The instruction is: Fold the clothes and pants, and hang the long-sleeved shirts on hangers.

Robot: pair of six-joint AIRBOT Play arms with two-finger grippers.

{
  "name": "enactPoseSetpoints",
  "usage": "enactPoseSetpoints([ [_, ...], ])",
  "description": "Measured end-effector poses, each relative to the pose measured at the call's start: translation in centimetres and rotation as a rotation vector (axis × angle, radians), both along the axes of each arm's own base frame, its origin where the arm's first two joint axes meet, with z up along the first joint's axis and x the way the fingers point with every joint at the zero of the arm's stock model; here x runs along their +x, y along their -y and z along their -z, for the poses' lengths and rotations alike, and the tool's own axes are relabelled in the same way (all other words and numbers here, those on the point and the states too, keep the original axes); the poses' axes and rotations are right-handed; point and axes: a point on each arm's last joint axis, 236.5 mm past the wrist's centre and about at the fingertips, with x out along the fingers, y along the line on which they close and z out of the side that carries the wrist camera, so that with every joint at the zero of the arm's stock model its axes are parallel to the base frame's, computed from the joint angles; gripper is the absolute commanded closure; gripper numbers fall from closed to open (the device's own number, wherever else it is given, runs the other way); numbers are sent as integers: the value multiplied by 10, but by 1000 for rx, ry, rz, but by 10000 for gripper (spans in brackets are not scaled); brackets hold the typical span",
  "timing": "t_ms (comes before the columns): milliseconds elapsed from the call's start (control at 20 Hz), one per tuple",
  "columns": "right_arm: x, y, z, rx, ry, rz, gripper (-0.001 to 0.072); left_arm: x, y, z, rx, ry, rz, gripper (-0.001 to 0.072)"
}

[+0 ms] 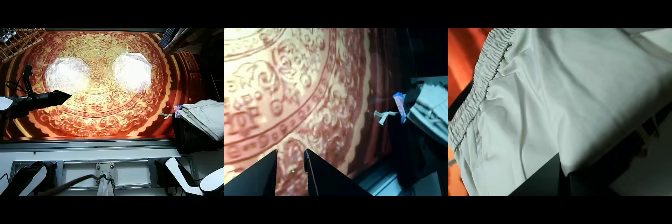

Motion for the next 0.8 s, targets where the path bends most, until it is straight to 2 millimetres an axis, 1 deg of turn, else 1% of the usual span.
enactPoseSetpoints([
  [100,-11,-2,20,38,-45,19,694,0,0,1,0,-3,0,507],
  [200,-27,-8,47,93,-120,27,692,1,0,3,0,-10,0,507],
  [250,-34,-12,61,120,-157,31,665,1,0,5,-1,-16,1,507],
  [300,-42,-16,74,142,-192,31,509,1,0,7,-2,-22,3,507],
  [350,-49,-19,85,160,-227,32,294,1,0,8,-2,-26,3,507],
  [400,-57,-21,96,174,-259,33,268,1,0,9,-2,-30,3,507],
  [450,-62,-24,105,187,-286,35,266,2,0,10,-2,-32,3,506],
  [500,-67,-26,111,196,-306,32,245,2,0,11,-2,-34,3,507],
  [550,-71,-26,115,197,-325,34,204,2,0,12,-1,-37,4,507],
  [650,-75,-23,114,183,-341,38,196,2,0,15,1,-46,4,507],
  [700,-72,-18,110,164,-328,37,195,3,0,17,0,-54,5,507],
  [750,-64,-12,101,136,-297,34,192,4,0,19,-1,-60,5,507],
  [800,-51,-7,89,109,-248,27,165,6,0,20,-3,-68,4,507],
])
